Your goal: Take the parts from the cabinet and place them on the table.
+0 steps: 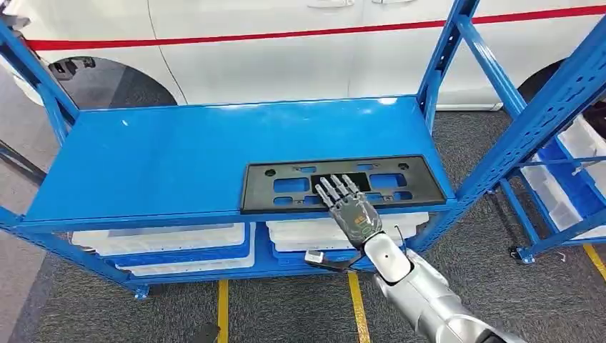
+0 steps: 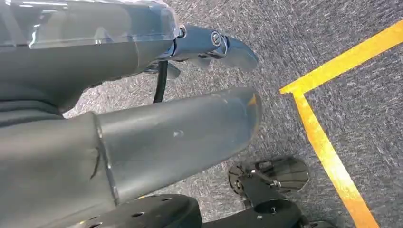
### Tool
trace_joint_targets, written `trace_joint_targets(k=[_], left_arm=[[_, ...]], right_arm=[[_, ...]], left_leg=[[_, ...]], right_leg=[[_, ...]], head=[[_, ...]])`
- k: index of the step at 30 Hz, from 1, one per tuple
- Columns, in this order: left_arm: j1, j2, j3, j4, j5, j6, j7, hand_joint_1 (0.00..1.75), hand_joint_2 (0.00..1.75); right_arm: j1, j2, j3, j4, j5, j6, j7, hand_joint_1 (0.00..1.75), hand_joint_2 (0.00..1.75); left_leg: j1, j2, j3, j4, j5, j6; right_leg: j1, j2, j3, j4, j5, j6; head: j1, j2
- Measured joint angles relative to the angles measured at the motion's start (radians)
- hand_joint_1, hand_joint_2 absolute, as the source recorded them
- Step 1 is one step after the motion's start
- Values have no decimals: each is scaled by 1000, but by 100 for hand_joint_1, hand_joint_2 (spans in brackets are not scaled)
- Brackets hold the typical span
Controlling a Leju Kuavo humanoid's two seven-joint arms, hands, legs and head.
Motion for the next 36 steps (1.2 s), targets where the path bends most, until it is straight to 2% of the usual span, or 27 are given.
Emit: trace_joint_targets(k=[1,2,6,17,22,23,31,36], left_arm=[[0,0,0,0,0,-1,0,0,0],[0,0,0,0,-1,-2,0,0,0],[0,0,3,0,-2,-6,0,0,0],[1,-2,6,0,-12,-6,2,0,0],[1,-3,6,0,-24,-18,-29,0,0],[1,-4,6,0,-26,-18,-34,0,175],[1,-6,6,0,-30,-33,-64,0,175],[1,-6,6,0,-33,-67,-91,0,175]], right_arm=[[0,0,4,0,-2,0,0,129,175],[0,0,9,0,-4,0,0,168,175],[-1,4,17,0,-21,0,-3,175,175],[-14,6,14,-8,-53,-2,-9,175,175],[-16,6,8,-8,-53,-3,-7,175,175],[-15,6,7,-8,-53,-2,-6,175,175],[-13,0,-1,-8,-54,-2,-6,175,175],[-8,-7,-5,-14,-50,-2,-4,175,175]], left_leg=[[0,0,0,0,0,0],[0,0,0,0,0,0],[0,0,0,0,0,0],[0,-4,0,1,0,0],[0,-4,-1,2,0,0],[0,-4,-1,2,0,0],[0,-4,-1,3,0,0],[0,-5,-2,3,0,0]], right_leg=[[0,0,0,0,0,0],[0,0,0,0,0,0],[0,0,0,0,0,0],[0,-3,0,0,0,0],[0,-3,0,0,0,0],[0,-3,0,0,0,0],[0,-3,0,0,0,0],[0,-4,0,0,0,0]], head=[[0,0],[0,0],[0,0],[0,0],[0,0],[0,0],[0,0],[0,0]])
